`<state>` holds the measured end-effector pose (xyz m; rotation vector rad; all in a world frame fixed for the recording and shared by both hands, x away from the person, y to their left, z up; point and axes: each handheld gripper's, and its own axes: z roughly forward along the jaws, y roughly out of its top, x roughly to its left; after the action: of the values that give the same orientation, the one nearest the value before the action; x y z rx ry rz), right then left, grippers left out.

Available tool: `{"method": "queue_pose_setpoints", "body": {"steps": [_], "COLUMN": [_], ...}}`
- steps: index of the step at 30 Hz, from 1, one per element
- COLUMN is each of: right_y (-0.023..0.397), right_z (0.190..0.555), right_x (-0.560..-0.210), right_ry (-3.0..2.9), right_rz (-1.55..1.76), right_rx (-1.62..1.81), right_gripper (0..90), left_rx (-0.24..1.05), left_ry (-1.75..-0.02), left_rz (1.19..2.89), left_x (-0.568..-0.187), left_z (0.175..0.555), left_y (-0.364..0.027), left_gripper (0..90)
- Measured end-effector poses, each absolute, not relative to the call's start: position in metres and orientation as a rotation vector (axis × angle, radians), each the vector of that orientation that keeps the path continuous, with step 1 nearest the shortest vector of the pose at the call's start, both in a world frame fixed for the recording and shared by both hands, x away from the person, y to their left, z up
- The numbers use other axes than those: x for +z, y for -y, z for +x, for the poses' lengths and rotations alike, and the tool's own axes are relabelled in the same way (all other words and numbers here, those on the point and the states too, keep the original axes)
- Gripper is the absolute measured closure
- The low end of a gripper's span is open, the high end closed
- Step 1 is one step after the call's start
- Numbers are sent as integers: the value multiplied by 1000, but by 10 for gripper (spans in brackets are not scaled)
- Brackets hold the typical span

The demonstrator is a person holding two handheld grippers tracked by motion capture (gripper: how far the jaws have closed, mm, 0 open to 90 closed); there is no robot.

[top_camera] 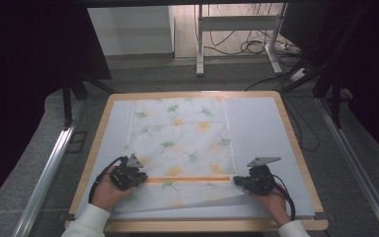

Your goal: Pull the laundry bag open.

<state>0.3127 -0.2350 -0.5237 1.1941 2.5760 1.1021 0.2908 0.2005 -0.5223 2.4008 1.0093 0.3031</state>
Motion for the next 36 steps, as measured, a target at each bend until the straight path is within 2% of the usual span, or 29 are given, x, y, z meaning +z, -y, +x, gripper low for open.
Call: {"method": "queue_pose_setpoints", "body": {"steps": [36], "right_y": [235], "right_z": [312], "right_x": [-524], "right_ry": [-2574], "right_rz": [1198], "right_rx": [1105], "right_gripper": [897], "left_rx": [293], "left_ry": [-1115], "left_rz": [2338], "left_x": [-524], "left_z": [286], "left_y": [-237], "left_gripper": [846]}}
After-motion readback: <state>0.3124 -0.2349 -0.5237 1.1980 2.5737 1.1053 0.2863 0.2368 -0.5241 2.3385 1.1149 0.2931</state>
